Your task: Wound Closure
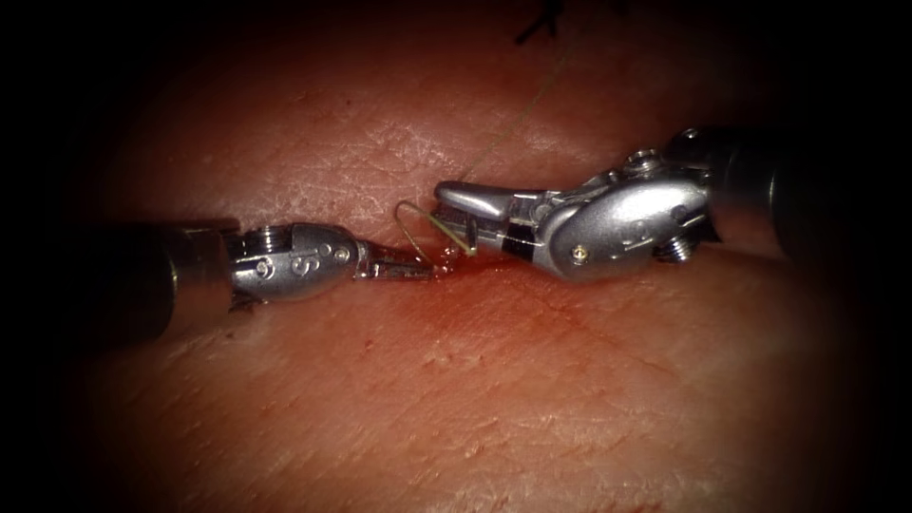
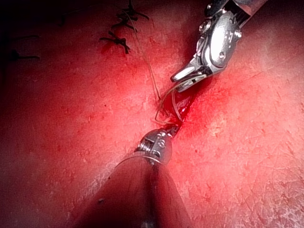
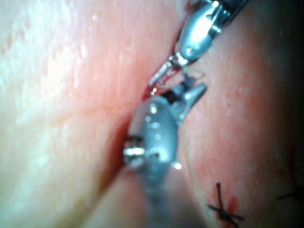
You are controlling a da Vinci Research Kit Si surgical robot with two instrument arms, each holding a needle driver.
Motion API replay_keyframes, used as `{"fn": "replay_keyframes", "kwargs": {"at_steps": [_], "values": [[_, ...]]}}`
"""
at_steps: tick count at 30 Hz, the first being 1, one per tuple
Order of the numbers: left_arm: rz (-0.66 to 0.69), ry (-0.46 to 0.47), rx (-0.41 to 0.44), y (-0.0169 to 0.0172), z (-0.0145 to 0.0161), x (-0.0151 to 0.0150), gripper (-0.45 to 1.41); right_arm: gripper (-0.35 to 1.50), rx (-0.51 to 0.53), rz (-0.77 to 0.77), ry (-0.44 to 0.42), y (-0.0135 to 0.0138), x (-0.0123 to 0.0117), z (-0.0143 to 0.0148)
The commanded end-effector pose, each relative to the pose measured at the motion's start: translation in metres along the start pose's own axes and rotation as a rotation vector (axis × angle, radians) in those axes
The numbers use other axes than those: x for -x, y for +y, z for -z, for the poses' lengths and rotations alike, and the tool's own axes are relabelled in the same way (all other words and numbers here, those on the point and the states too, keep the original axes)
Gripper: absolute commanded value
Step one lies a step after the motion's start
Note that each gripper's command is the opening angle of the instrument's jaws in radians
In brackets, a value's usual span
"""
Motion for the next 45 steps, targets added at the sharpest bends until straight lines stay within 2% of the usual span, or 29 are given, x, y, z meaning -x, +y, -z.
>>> {"fn": "replay_keyframes", "kwargs": {"at_steps": [1,15,24,31,35,45], "values": [[-0.002,0.000,-0.001,-0.0001,-0.0007,0.0002,-0.45,-0.35,0.001,-0.037,0.004,-0.0001,0.0008,-0.0006],[-0.011,-0.003,-0.002,0.0007,-0.0002,-0.0006,-0.45,-0.35,0.023,-0.181,0.015,0.0005,0.0014,-0.0006],[-0.044,-0.008,-0.006,0.0040,0.0025,-0.0065,-0.45,-0.35,0.027,-0.200,0.009,0.0010,0.0019,-0.0010],[-0.050,-0.006,-0.003,0.0070,0.0016,-0.0089,-0.45,-0.35,0.031,-0.232,0.007,0.0012,0.0018,-0.0014],[-0.053,-0.003,0.003,0.0078,0.0009,-0.0090,-0.45,-0.35,0.028,-0.254,0.011,0.0016,0.0018,-0.0014],[-0.064,-0.008,0.003,0.0073,-0.0001,-0.0051,-0.45,-0.35,0.020,-0.303,0.014,0.0024,0.0015,-0.0014]]}}
